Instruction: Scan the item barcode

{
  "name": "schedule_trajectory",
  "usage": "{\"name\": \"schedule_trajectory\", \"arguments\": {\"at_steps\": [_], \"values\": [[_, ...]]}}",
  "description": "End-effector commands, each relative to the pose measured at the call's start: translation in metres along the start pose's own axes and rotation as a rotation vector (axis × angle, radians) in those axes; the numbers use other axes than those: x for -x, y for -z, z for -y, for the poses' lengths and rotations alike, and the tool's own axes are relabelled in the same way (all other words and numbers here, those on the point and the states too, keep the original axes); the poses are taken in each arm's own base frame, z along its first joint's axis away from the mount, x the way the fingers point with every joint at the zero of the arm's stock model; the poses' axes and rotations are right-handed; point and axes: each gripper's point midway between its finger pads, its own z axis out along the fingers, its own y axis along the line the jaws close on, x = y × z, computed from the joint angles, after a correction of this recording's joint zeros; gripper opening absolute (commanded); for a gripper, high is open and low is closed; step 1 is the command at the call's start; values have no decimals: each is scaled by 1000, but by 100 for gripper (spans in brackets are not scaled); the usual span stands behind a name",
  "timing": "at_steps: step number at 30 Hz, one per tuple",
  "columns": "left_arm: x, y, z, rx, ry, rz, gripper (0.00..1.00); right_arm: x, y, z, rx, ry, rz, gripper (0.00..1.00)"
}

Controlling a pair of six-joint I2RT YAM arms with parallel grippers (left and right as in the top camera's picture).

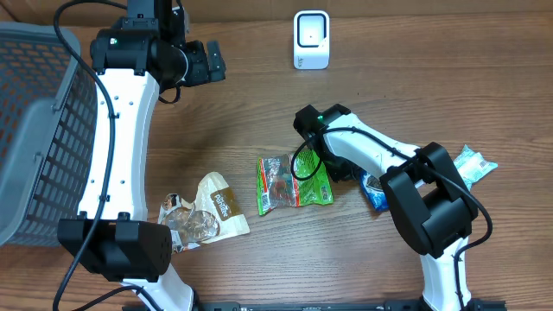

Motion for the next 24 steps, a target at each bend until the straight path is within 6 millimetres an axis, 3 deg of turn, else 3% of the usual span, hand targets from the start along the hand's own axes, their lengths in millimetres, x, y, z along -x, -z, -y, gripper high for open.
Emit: {"name": "schedule_trajectory", "arguments": {"at_steps": [1,5,8,13,15,19,24], "values": [[3,2,2,0,5,12,100,-8,5,-6,62,29,-18,4],[3,2,2,1,5,12,100,-6,19,-21,220,-3,-9,4],[3,2,2,0,5,12,100,1,43,-29,390,20,49,4],[3,2,2,0,5,12,100,13,128,-34,997,123,293,4],[3,2,2,1,5,12,100,14,143,-28,1152,149,355,4],[3,2,2,1,5,12,100,14,142,-17,1336,145,419,4],[3,2,2,0,5,12,99,13,115,-16,1445,64,385,4]]}}
